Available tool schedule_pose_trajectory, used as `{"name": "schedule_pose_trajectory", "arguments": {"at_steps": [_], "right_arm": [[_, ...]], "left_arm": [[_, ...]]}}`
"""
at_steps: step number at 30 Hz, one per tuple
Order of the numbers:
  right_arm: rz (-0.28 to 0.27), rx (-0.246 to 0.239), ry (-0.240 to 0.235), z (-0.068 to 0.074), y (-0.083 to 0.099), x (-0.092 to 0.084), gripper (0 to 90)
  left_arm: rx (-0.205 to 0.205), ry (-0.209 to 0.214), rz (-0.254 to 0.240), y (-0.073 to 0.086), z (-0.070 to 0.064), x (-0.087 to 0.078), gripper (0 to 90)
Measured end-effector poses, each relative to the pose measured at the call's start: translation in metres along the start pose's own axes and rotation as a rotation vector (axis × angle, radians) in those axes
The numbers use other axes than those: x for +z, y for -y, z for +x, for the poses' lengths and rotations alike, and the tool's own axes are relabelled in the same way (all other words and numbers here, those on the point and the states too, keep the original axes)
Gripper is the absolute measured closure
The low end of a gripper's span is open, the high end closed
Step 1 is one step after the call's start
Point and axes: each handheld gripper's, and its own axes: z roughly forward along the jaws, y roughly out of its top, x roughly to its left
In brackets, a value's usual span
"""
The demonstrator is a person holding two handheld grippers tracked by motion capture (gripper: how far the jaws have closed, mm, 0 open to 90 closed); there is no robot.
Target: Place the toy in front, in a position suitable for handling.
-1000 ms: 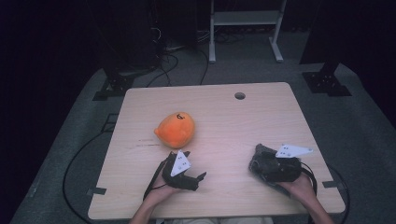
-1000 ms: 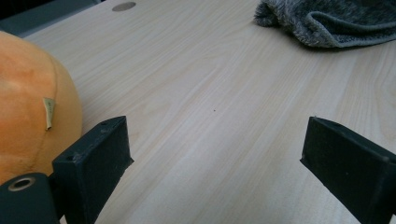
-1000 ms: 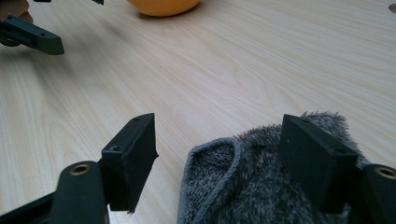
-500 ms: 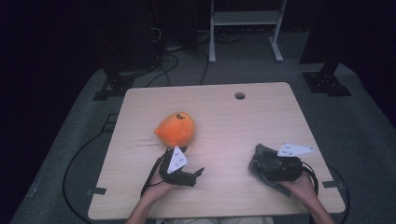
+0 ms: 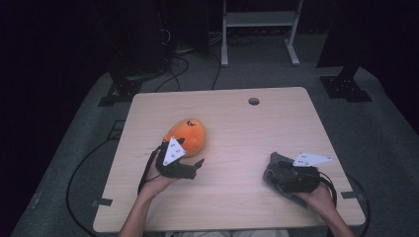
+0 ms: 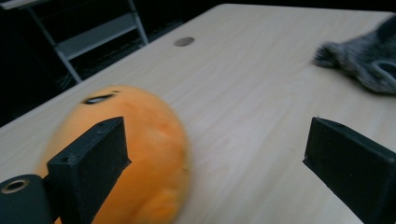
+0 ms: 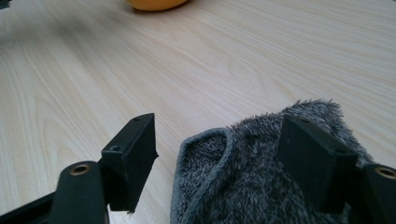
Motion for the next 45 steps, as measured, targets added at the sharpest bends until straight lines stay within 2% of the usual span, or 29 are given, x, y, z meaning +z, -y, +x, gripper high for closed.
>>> {"name": "schedule_pose_trajectory", "arguments": {"at_steps": [5,7,8,12,16,20,24,27,30,33,35,39,45], "right_arm": [[0.000,0.005,-0.008,0.001,0.000,0.000,26.5],[0.003,-0.005,-0.009,0.002,0.000,0.001,26.5],[0.005,-0.007,-0.010,0.003,0.000,0.001,26.5],[0.007,-0.021,-0.017,0.006,0.000,0.001,26.5],[0.008,-0.024,-0.021,0.007,-0.001,0.002,26.5],[0.009,-0.024,-0.026,0.007,-0.001,0.003,26.5],[0.014,-0.032,-0.028,0.009,-0.001,0.004,26.5],[0.014,-0.038,-0.031,0.010,-0.002,0.004,26.5],[0.016,-0.039,-0.031,0.011,-0.001,0.005,26.5],[0.016,-0.041,-0.033,0.012,-0.001,0.005,26.5],[0.017,-0.040,-0.034,0.012,-0.001,0.005,26.5],[0.014,-0.040,-0.035,0.013,-0.002,0.005,26.9],[0.013,-0.033,-0.030,0.012,-0.001,0.003,27.1]], "left_arm": [[-0.031,-0.084,-0.007,-0.003,0.029,-0.002,3.6],[-0.072,-0.095,-0.005,-0.003,0.039,0.001,3.6],[-0.066,-0.107,0.006,-0.003,0.044,0.003,3.6],[-0.107,-0.107,0.032,0.005,0.058,0.013,3.6],[-0.148,-0.105,0.096,0.016,0.067,0.026,3.2],[-0.163,-0.095,0.127,0.022,0.068,0.037,3.1],[-0.196,-0.105,0.114,0.023,0.068,0.044,2.6],[-0.182,-0.115,0.150,0.025,0.066,0.050,1.6],[-0.175,-0.115,0.157,0.026,0.064,0.053,1.2],[-0.169,-0.104,0.179,0.027,0.061,0.057,1.3],[-0.151,-0.096,0.193,0.028,0.061,0.059,1.4],[-0.155,-0.089,0.192,0.029,0.061,0.059,1.9],[-0.144,-0.107,0.201,0.028,0.062,0.057,14.7]]}}
